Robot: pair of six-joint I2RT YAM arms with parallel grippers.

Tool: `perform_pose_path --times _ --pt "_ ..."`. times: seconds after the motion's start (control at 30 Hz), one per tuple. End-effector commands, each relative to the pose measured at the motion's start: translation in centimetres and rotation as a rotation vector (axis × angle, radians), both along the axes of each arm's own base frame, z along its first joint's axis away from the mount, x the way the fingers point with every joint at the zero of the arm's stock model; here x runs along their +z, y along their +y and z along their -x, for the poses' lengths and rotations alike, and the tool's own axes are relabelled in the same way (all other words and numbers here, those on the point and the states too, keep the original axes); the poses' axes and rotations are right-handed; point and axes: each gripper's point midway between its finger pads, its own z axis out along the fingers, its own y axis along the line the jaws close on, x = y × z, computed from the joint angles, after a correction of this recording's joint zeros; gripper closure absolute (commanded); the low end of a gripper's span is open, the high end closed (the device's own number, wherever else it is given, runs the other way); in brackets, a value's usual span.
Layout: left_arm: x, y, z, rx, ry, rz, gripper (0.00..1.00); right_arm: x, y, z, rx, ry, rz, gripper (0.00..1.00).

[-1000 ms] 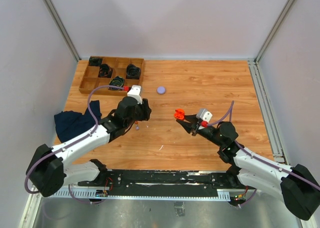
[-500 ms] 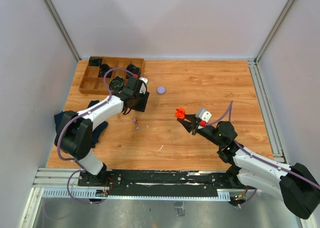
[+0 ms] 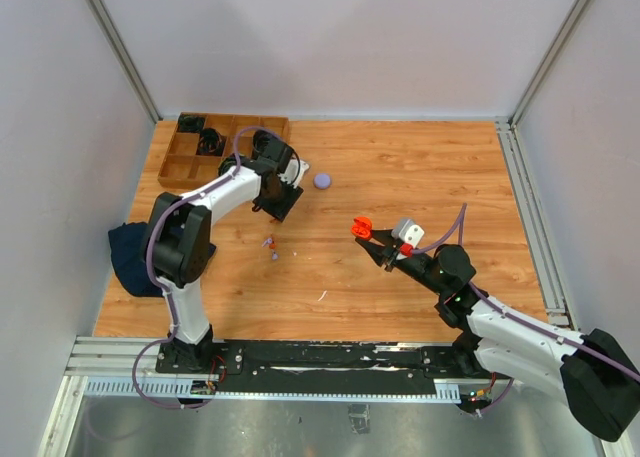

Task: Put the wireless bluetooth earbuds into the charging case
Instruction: Pick up the earbud from the center of the board.

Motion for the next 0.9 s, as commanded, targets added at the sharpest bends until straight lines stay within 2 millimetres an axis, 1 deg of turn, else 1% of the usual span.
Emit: perform_pose_path --times 0.0,0.17,0.3,0.43,0.73,0.87 --pt "0.3 0.1 -1.1 -0.096 0.020 -0.009 0.49 0.3 0.0 0.3 -0.002 -0.027 -0.002 0.90" --pt "-0.7 0.2 -1.8 -0.132 0.054 -0.038 0.53 0.3 -0.1 0.3 -0.003 -0.029 0.001 0.90" --pt "-1.6 0.1 -1.8 -0.153 0.082 -0.050 0.54 0.3 -0.2 0.3 -0.007 -0.032 0.003 0.90" --pt "-1.9 0.2 -1.9 -0.164 0.090 -0.063 0.58 0.3 -0.1 0.3 -0.007 -0.032 0.003 0.90" --pt "-3.5 0.3 -1.2 -0.167 0.139 -0.069 0.64 0.2 -0.2 0.2 -0.009 -0.033 0.008 0.90" --pt "-3.8 0.5 -1.1 -0.158 0.147 -0.077 0.68 0.2 -0.1 0.2 -0.009 -0.032 0.009 0.90"
